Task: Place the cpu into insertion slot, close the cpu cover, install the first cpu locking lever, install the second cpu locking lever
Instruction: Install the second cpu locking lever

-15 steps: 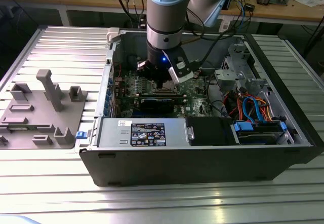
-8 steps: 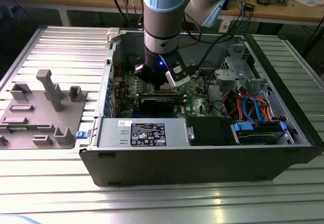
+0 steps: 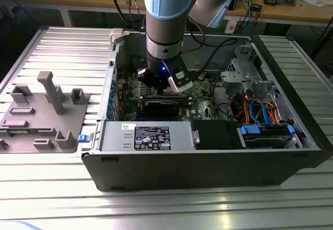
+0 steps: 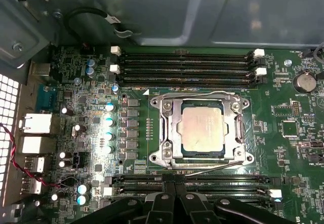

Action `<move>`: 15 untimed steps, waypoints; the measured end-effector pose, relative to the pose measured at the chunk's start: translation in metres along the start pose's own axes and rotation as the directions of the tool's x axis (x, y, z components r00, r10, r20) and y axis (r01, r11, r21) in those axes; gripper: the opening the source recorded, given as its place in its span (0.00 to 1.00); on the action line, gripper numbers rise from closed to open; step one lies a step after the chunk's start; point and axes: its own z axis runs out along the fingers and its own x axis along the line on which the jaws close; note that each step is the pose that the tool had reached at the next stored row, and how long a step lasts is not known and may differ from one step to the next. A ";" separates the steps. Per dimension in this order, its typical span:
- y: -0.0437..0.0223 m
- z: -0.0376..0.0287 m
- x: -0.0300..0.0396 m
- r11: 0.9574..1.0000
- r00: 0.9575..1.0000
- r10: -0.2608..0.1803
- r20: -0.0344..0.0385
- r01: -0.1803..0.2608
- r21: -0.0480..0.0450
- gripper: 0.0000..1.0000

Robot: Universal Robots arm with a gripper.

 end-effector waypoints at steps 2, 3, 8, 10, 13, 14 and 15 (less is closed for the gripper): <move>0.0000 0.0000 0.0000 1.000 1.000 0.000 0.000 0.000 0.000 0.11; 0.0000 0.0000 0.0000 1.000 1.000 0.000 0.000 0.000 0.000 0.11; -0.0001 0.0002 0.0000 1.000 1.000 0.000 0.000 0.000 0.000 0.11; -0.0002 0.0007 0.0001 1.000 1.000 0.000 -0.001 0.000 -0.001 0.11; -0.0005 0.0024 0.0004 1.000 1.000 0.001 -0.003 -0.001 -0.002 0.11; -0.0007 0.0034 0.0006 1.000 1.000 0.001 -0.005 -0.001 -0.004 0.11; -0.0009 0.0042 0.0016 1.000 1.000 0.001 -0.005 -0.001 -0.010 0.11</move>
